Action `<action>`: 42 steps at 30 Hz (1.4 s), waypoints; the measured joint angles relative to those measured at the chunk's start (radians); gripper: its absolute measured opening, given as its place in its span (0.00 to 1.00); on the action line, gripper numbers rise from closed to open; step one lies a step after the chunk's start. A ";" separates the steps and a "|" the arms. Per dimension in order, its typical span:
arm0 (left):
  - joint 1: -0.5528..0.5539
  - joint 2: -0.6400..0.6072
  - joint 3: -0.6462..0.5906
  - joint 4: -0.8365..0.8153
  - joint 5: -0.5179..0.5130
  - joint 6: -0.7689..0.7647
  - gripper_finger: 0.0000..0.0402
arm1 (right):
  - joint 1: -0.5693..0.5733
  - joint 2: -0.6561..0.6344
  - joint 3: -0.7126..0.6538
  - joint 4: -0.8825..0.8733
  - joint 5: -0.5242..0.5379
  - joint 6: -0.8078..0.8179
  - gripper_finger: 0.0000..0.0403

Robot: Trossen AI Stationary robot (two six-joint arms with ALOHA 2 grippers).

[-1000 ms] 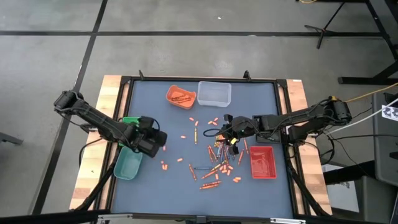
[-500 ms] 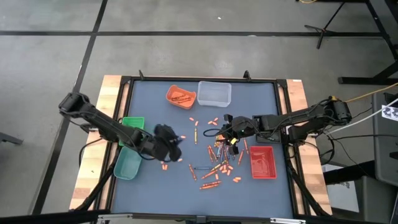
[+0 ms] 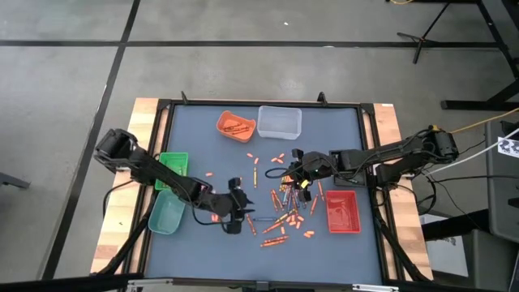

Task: Sort crayons
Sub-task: Put the red crayon into the orange bin

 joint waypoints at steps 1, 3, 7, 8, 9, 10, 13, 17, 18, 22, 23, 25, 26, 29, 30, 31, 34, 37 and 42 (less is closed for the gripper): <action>0.000 0.012 0.000 0.000 0.008 0.000 0.25 | 0.000 0.000 0.000 0.000 0.000 0.000 0.32; 0.000 0.032 0.000 0.000 0.032 0.000 0.25 | 0.000 0.000 0.000 0.000 0.000 0.000 0.32; 0.000 0.064 0.000 0.000 0.065 0.000 0.25 | 0.000 0.000 0.000 0.000 0.000 0.000 0.32; 0.000 0.070 0.000 0.000 0.076 0.000 0.25 | 0.000 0.000 0.000 0.000 0.000 0.000 0.32; 0.000 0.076 0.000 0.000 0.086 0.000 0.25 | 0.000 0.000 0.000 0.000 0.000 0.000 0.32; 0.000 0.082 0.000 0.001 0.094 0.000 0.25 | 0.000 0.000 0.000 -0.001 0.000 0.000 0.32; 0.000 0.103 0.000 0.000 0.116 0.000 0.25 | 0.000 0.000 0.000 -0.001 0.000 0.000 0.32; 0.000 0.133 0.000 0.003 0.135 0.001 0.25 | 0.000 0.000 0.000 -0.003 0.000 0.000 0.32; 0.000 0.141 0.000 0.003 0.137 0.002 0.25 | 0.000 0.000 0.000 -0.004 0.000 0.000 0.32; 0.000 0.147 0.000 0.001 0.141 0.014 0.25 | 0.000 0.000 0.000 -0.005 0.000 0.000 0.32; 0.000 0.147 0.000 0.003 0.144 0.031 0.25 | 0.000 0.000 0.000 -0.005 0.000 0.000 0.32; 0.000 0.147 0.000 0.002 0.150 0.069 0.25 | 0.000 0.000 0.000 -0.005 0.000 0.000 0.32; 0.000 0.147 0.000 0.002 0.160 0.075 0.25 | 0.000 0.000 0.000 -0.006 0.000 0.000 0.32; 0.000 0.147 0.000 0.001 0.175 0.077 0.25 | 0.000 0.000 0.000 -0.005 0.000 0.000 0.32; 0.000 0.147 0.000 0.001 0.175 0.078 0.25 | 0.000 0.000 0.000 -0.005 0.000 0.000 0.32; 0.000 0.147 0.000 0.001 0.174 0.078 0.25 | 0.000 0.000 0.000 -0.006 0.000 0.000 0.32; 0.000 0.147 0.000 0.001 0.179 0.078 0.25 | 0.000 0.000 0.000 -0.005 0.000 0.000 0.32; 0.000 0.147 0.000 0.001 0.185 0.078 0.25 | 0.000 0.000 0.000 -0.005 0.000 0.000 0.32; 0.000 0.147 0.000 0.001 0.185 0.077 0.25 | 0.000 0.000 0.000 -0.005 0.000 0.000 0.32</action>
